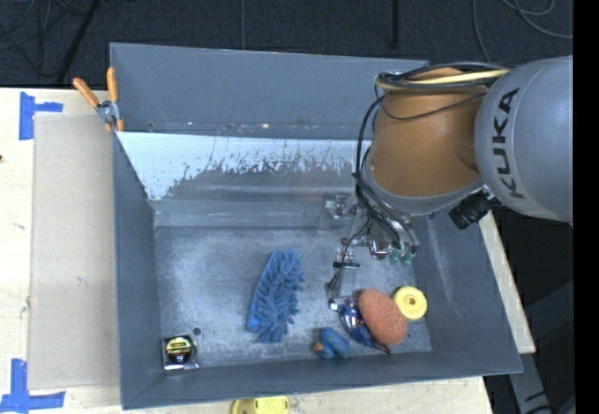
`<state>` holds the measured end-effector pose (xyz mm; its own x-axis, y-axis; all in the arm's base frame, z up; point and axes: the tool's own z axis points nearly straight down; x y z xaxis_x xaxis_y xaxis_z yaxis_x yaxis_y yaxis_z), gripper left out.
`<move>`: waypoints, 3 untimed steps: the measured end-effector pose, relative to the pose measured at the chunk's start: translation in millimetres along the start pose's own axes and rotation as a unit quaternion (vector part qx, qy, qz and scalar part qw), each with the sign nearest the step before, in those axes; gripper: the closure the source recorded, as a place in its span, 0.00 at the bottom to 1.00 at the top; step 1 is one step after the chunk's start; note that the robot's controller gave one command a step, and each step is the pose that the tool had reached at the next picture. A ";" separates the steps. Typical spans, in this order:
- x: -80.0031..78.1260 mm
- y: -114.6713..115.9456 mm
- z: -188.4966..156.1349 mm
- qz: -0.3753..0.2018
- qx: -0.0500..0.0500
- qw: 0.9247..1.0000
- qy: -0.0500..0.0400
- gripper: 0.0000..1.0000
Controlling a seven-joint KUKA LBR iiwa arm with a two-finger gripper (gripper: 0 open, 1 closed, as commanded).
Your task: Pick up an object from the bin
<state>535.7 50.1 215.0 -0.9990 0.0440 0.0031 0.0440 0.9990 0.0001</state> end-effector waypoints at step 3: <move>39.1 -30.8 46.2 0.017 0.000 1.000 0.000 0.00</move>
Offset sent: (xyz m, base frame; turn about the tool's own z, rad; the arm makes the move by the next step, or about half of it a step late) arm -0.0154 -0.0467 -0.1371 -0.0784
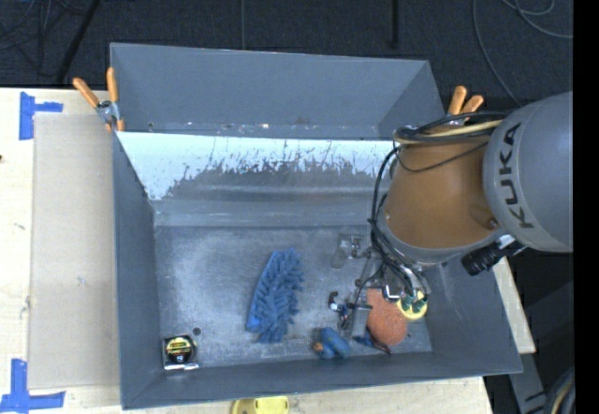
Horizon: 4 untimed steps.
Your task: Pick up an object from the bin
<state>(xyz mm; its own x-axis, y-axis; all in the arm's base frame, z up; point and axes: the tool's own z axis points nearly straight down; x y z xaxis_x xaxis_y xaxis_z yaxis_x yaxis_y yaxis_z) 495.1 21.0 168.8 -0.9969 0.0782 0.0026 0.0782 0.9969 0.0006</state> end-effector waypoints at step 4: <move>-0.9 -49.0 89.4 0.031 -0.003 0.999 -0.003 1.00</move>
Offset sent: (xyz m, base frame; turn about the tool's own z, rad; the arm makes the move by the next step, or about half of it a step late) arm -0.0118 -0.0353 -0.0808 0.0741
